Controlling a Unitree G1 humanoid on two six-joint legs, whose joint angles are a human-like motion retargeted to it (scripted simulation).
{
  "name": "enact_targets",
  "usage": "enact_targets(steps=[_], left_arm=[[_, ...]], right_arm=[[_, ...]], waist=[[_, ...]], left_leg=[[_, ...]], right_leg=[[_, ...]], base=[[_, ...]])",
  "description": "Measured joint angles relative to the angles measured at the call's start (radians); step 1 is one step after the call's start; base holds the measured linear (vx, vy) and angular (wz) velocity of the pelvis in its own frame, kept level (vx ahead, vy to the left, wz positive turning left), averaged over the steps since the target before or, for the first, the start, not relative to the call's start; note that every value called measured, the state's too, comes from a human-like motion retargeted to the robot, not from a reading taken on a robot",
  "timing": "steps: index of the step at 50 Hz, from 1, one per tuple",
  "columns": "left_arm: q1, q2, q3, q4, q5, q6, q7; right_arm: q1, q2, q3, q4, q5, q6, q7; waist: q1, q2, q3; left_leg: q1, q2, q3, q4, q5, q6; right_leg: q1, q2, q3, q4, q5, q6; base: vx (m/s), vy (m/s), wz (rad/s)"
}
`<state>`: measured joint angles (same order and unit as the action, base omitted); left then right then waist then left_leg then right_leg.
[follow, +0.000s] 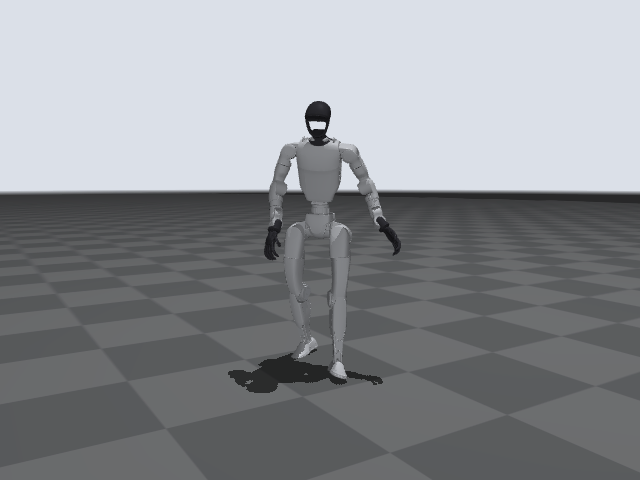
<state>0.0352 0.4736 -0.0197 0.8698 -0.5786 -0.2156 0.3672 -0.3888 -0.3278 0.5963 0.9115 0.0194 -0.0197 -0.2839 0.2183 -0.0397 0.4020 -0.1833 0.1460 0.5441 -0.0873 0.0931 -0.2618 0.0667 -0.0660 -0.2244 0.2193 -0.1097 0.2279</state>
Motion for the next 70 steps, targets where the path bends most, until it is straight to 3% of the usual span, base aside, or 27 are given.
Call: enact_targets(steps=[5,9,13,17,20,25,30,34,40,43,46,48,50,55,62,70], left_arm=[[-0.128,0.043,-0.036,0.037,0.004,0.039,0.004],[-0.251,0.088,-0.092,0.067,-0.003,0.046,0.001],[-0.389,0.136,-0.167,0.106,-0.024,0.030,-0.016],[-0.577,0.238,-0.305,0.186,-0.043,-0.013,-0.001],[-0.708,0.293,-0.384,0.216,0.000,-0.023,0.019],[-0.932,0.335,-0.481,0.236,0.041,-0.022,0.053],[-1.128,0.315,-0.535,0.277,0.006,-0.009,0.104],[-1.316,0.318,-0.646,0.392,-0.098,-0.029,0.136],[-1.593,0.319,-0.673,0.506,-0.227,-0.006,0.139],[-1.691,0.253,-0.683,0.469,-0.324,-0.012,0.102],[-1.702,0.136,-0.708,0.366,-0.279,0.001,0.039],[-1.676,0.024,-0.745,0.262,-0.249,-0.006,0.021],[-1.653,-0.085,-0.784,0.185,-0.100,-0.021,-0.017],[-1.562,-0.185,-0.849,0.073,-0.064,-0.070,-0.028],[-1.343,0.051,-0.863,-0.017,-0.079,-0.055,-0.063],[-1.426,0.279,-0.695,0.463,-0.090,0.102,-0.037]], right_arm=[[0.035,-0.013,-0.049,-0.088,0.105,-0.018,-0.024],[0.017,-0.024,-0.052,-0.145,0.173,-0.039,-0.052],[-0.032,-0.046,-0.014,-0.191,0.190,-0.056,-0.088],[-0.156,-0.016,0.112,-0.206,0.259,-0.072,-0.157],[-0.222,-0.009,0.150,-0.225,0.243,-0.078,-0.202],[-0.335,-0.053,0.211,-0.278,0.176,-0.080,-0.277],[-0.451,-0.162,0.209,-0.311,0.172,-0.090,-0.340],[-0.582,-0.191,0.306,-0.304,0.294,-0.142,-0.383],[-0.735,-0.194,0.349,-0.279,0.331,-0.154,-0.411],[-0.794,-0.199,0.354,-0.242,0.330,-0.135,-0.463],[-0.839,-0.199,0.277,-0.150,0.300,-0.087,-0.509],[-0.850,-0.244,0.215,-0.080,0.258,-0.033,-0.512],[-0.877,-0.267,0.168,-0.008,0.300,-0.043,-0.476],[-0.956,-0.272,0.163,0.145,0.489,-0.057,-0.399],[-0.963,-0.297,0.217,0.065,0.462,-0.066,-0.322],[-0.968,-0.265,0.281,-0.037,0.283,-0.064,-0.361]], waist=[[-0.014,0.002,0.058],[-0.042,-0.029,0.085],[-0.081,-0.052,0.116],[-0.171,-0.140,0.118],[-0.232,-0.174,0.118],[-0.294,-0.162,0.118],[-0.310,-0.088,0.118],[-0.354,-0.069,0.118],[-0.448,-0.090,0.118],[-0.485,-0.109,0.118],[-0.493,-0.119,0.118],[-0.481,-0.073,0.118],[-0.458,-0.067,0.118],[-0.448,-0.034,0.118],[-0.376,-0.004,0.118],[-0.315,0.011,0.118]], left_leg=[[0.044,0.056,-0.018,0.000,0.050,0.033],[0.006,0.046,-0.032,0.000,0.045,0.037],[-0.052,0.026,-0.054,0.000,0.045,0.029],[-0.197,-0.020,-0.094,0.000,0.066,0.008],[-0.324,-0.049,-0.134,0.000,0.110,0.000],[-0.514,-0.097,-0.188,0.000,0.157,0.000],[-0.703,-0.098,-0.233,0.000,0.191,0.000],[-0.843,-0.081,-0.259,0.000,0.217,0.000],[-0.991,-0.047,-0.291,0.000,0.244,0.000],[-1.038,-0.037,-0.298,0.000,0.249,0.000],[-1.072,-0.031,-0.279,0.000,0.254,0.000],[-1.084,-0.029,-0.307,0.000,0.250,0.000],[-1.100,-0.027,-0.274,0.001,0.256,0.000],[-1.062,-0.039,-0.291,0.000,0.231,0.000],[-1.010,-0.041,-0.261,0.000,0.205,0.000],[-1.019,-0.036,-0.248,0.000,0.206,0.000]], right_leg=[[-0.148,0.009,0.023,0.347,0.075,-0.082],[-0.345,-0.090,-0.051,0.526,0.058,-0.090],[-0.425,-0.144,-0.161,0.297,0.104,-0.050],[-0.514,-0.116,-0.171,-0.139,0.323,0.034],[-0.628,-0.088,-0.144,-0.299,0.433,0.034],[-0.813,-0.114,-0.154,-0.307,0.474,0.034],[-0.984,-0.121,-0.210,-0.307,0.531,0.034],[-1.119,-0.110,-0.224,-0.307,0.558,0.034],[-1.257,-0.090,-0.233,-0.307,0.573,0.034],[-1.303,-0.085,-0.229,-0.307,0.574,0.034],[-1.347,-0.085,-0.227,-0.288,0.567,0.034],[-1.344,-0.081,-0.238,-0.300,0.563,0.034],[-1.377,-0.083,-0.244,-0.274,0.557,0.034],[-1.325,-0.081,-0.229,-0.307,0.557,0.034],[-1.295,-0.085,-0.197,-0.307,0.542,0.034],[-1.316,-0.077,-0.189,-0.307,0.538,0.034]], base=[[0.36,0.10,-0.04],[0.24,0.10,0.11],[0.16,0.04,0.31],[0.03,-0.19,0.70],[-0.16,-0.37,1.01],[-0.05,-0.18,0.91],[0.02,-0.20,0.60],[0.07,-0.19,0.33],[0.13,-0.12,0.10],[0.14,-0.04,0.01],[0.07,0.02,-0.13],[0.09,-0.02,0.12],[0.00,0.00,0.00],[0.11,0.03,-0.02],[0.07,-0.04,-0.05],[0.02,-0.07,0.06]])
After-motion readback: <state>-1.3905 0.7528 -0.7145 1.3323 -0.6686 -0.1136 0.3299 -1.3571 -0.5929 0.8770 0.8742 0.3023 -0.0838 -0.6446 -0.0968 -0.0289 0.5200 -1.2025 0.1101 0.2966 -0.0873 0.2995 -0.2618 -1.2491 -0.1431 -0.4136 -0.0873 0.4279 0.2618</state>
